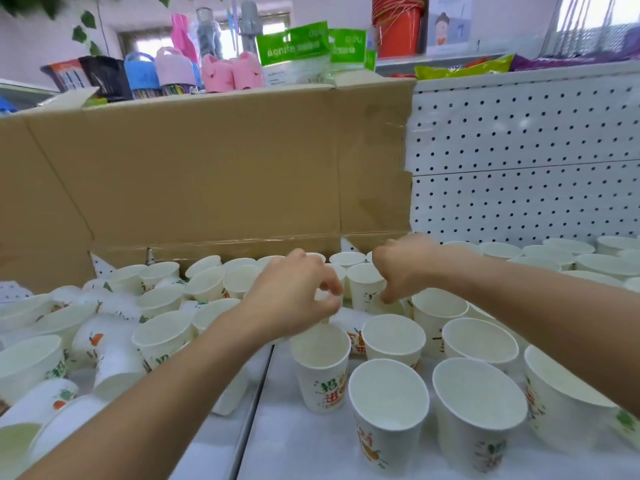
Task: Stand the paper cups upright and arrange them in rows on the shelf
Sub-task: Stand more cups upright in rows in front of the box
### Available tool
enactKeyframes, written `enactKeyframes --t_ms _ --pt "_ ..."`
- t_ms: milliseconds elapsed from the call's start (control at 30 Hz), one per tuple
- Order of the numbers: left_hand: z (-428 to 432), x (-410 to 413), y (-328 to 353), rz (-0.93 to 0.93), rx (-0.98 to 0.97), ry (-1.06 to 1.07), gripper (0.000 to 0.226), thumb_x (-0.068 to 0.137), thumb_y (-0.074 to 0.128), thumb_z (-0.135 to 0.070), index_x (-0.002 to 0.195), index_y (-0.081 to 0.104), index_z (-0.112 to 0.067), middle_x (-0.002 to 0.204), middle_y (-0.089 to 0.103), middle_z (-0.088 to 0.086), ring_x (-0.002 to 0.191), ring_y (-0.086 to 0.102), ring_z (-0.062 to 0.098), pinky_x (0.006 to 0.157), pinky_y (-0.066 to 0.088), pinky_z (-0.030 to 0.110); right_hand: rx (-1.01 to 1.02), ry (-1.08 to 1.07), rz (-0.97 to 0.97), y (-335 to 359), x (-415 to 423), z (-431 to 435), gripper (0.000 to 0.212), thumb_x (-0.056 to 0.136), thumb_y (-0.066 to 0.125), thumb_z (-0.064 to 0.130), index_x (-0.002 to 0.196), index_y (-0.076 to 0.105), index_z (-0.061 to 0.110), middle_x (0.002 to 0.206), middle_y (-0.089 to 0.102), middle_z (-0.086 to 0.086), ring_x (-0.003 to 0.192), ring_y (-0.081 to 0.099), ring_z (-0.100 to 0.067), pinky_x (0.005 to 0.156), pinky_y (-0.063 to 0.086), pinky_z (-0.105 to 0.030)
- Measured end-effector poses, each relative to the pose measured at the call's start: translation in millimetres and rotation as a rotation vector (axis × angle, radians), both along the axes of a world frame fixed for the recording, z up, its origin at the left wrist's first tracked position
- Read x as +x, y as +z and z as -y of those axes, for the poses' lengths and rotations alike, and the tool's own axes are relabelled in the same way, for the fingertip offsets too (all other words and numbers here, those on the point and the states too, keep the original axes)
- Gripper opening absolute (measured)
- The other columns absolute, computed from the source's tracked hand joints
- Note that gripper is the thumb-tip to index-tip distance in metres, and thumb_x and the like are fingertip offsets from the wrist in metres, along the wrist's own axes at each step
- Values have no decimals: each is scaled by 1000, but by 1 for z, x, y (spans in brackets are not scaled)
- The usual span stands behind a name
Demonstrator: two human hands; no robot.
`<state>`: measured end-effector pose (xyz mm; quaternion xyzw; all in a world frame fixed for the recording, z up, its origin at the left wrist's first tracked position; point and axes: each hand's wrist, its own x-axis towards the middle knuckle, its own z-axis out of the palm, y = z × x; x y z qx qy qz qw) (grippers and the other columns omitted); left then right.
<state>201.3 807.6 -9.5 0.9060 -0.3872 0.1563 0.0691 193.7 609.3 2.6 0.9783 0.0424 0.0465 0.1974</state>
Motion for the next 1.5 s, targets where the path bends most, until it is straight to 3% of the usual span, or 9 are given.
enactKeyframes --t_ms 200,400,533,667,767,1000,1100,1267,1500 --pt "-3 20 -15 -57 116 43 30 90 52 -45 118 60 -39 121 56 -13 115 43 13 93 35 35 80 -58 95 10 -2 21 36 80 62 23 57 35 16 56 38 1 49 34 -17 49 27 -23" --pt "-12 21 -14 -149 107 36 35 91 55 -42 126 56 -41 129 54 -13 117 47 12 98 39 38 170 -135 53 -6 4 39 31 82 58 23 56 41 15 60 43 1 50 38 -16 49 29 -23" --pt "-22 19 -15 -162 70 55 37 89 57 -45 126 54 -43 128 54 -15 118 47 10 99 39 37 138 -1 243 2 2 26 27 88 58 36 68 58 17 67 54 3 60 51 -17 50 34 -23" --pt "-32 17 -17 -154 52 98 35 88 58 -49 122 58 -40 128 56 -14 119 49 11 98 42 38 529 258 -59 14 -7 -13 11 86 66 33 85 71 23 70 58 12 66 55 -9 57 43 -25" --pt "-35 17 -18 -84 113 120 23 90 56 -45 111 64 -39 118 63 -12 111 51 13 91 44 37 512 250 -268 9 -4 -40 29 79 72 45 99 69 24 80 58 13 72 55 -4 60 42 -23" --pt "-44 13 -16 130 177 170 19 94 48 -37 101 66 -34 97 67 -9 104 52 17 81 36 34 374 180 -263 -11 9 -57 49 79 66 58 108 60 19 99 64 0 89 59 -18 68 48 -30" --pt "-48 10 -16 132 147 184 20 95 49 -35 102 67 -31 98 66 -7 103 53 17 81 40 33 407 230 -263 -11 5 -59 40 82 67 50 105 57 18 93 61 2 83 56 -16 61 41 -25" --pt "-52 10 -19 65 96 208 16 94 51 -33 102 65 -32 101 67 -13 98 58 11 61 41 26 488 271 -314 -5 1 -54 27 84 68 42 102 68 23 72 52 17 66 49 -2 56 35 -20" --pt "-51 11 -21 66 65 199 16 94 52 -35 103 66 -36 103 66 -16 99 57 9 63 44 26 485 284 -258 11 -7 -36 6 86 67 27 83 72 25 69 59 11 65 53 -8 60 44 -27"
